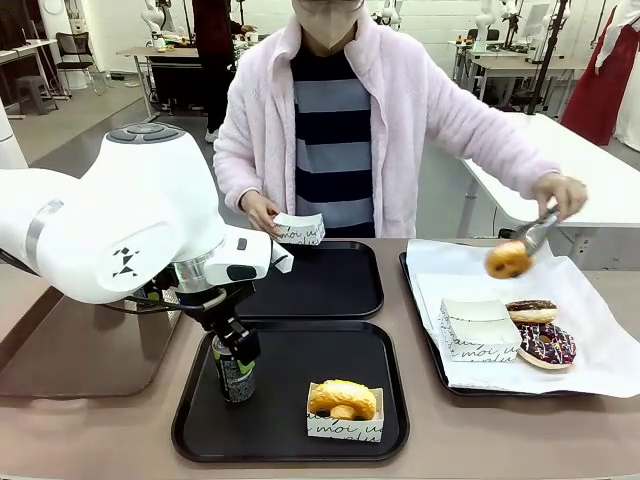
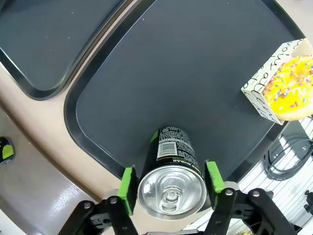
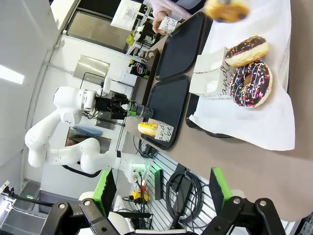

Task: Set up donuts and drinks on trays.
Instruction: Pick up one Pepsi coke and place it on the Flat Tray.

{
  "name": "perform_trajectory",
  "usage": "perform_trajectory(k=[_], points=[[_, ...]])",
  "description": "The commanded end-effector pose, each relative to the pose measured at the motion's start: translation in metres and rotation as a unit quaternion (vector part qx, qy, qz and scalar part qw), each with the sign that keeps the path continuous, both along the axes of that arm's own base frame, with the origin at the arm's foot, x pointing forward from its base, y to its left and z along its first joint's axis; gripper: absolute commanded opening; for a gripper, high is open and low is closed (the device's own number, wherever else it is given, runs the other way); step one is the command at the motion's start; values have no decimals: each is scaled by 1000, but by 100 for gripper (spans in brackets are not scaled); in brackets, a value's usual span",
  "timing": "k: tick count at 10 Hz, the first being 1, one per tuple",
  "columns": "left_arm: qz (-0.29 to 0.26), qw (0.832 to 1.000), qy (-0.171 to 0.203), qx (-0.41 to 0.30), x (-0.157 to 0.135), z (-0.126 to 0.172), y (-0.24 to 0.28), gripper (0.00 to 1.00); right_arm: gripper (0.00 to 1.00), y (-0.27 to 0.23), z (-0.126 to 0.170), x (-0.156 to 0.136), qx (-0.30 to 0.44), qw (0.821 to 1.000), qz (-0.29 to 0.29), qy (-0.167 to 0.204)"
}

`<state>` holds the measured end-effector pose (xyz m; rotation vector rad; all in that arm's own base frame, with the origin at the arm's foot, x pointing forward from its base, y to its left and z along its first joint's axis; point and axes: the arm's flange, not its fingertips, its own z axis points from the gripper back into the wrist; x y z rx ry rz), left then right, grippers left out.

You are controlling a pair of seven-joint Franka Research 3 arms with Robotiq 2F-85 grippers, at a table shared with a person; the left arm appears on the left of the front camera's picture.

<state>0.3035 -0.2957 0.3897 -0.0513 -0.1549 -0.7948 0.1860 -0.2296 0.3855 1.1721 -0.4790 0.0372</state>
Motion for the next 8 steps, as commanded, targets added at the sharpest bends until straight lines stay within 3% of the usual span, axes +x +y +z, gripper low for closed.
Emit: perform_trajectory(k=[1,5,8], points=[[-6,1000,-1,-2,1,0,-1,100,100,2,-1,-1,4,1000,3,-9],[1,1000,6,-3,1,12,2,100,100,2,-1,-1,4,1000,3,-9],[18,1000,-3,-3,-8,66,42,100,100,2,-1,-1,4,1000,3,-9]])
